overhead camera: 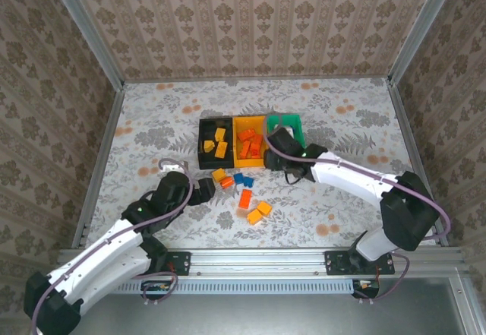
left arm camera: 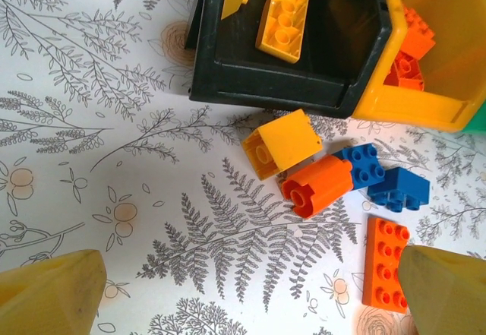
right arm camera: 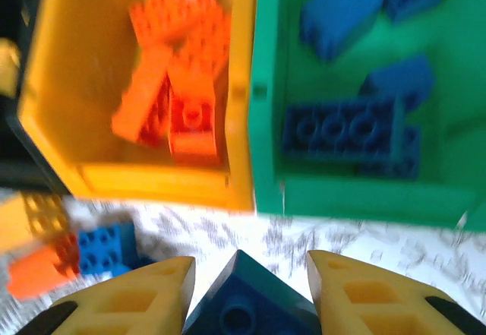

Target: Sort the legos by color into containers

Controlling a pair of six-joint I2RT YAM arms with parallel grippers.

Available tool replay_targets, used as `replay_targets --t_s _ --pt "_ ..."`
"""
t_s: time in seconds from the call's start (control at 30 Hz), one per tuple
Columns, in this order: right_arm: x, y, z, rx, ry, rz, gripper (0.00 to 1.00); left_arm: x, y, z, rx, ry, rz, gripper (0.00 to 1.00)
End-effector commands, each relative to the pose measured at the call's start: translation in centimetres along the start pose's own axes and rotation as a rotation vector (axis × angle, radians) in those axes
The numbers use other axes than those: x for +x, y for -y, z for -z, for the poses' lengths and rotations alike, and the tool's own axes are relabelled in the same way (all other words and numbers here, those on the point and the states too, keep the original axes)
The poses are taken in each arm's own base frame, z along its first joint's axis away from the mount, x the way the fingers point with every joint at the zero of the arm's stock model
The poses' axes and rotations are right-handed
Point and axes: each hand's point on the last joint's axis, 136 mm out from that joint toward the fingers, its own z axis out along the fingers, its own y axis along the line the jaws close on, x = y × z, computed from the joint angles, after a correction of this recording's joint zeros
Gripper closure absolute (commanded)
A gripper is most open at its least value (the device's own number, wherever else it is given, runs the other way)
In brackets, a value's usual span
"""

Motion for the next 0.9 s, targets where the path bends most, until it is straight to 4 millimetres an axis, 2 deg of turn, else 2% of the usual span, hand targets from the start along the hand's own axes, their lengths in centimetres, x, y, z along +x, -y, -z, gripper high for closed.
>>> replay_targets --t_s 0.0,0.13,0.27,0.33,0.4,0.5,0.63,0.77,0.87 --pt "-3.0 1.9 -0.5 0.072 0.026 0.002 0.63 -0.2 0.5 -0.2 0.018 -0.007 -0.006 0.00" --pt "-5.2 3.4 -3.3 0.135 0.007 -0.033 0.63 -0.2 0.5 -0.3 0.015 -0.017 -0.007 0.00" --pt "-6.5 4.1 -5.4 0.181 -0.012 -0.032 0.60 -0.3 0.7 -0.3 0.017 -0.021 -0.017 0.00" --pt "-6.9 4.3 -6.0 0.197 -0.024 -0.034 0.54 -0.4 0.7 -0.3 0.018 -0.023 -0.023 0.00" --pt "-7.3 4.1 -6.1 0.195 -0.023 -0.038 0.41 -0.5 0.8 -0.4 0.020 -0.027 -0.031 0.00" --pt "-8.0 3.5 -5.1 0.160 -0.001 -0.040 0.27 -0.6 1.0 -0.5 0.026 -0.039 -0.038 0.00" --pt "-7.4 2.5 -2.9 0.104 0.011 -0.028 0.20 -0.9 1.4 -0.5 0.031 -0.046 -0.044 0.00" --pt "-4.5 1.0 -0.4 0.023 -0.006 0.024 0.20 -1.2 1.6 -0.2 0.045 -0.043 -0.041 0.00" --pt "-0.9 -0.5 1.0 -0.038 -0.053 0.109 0.20 -1.2 1.7 -0.1 0.051 -0.043 -0.038 0.00"
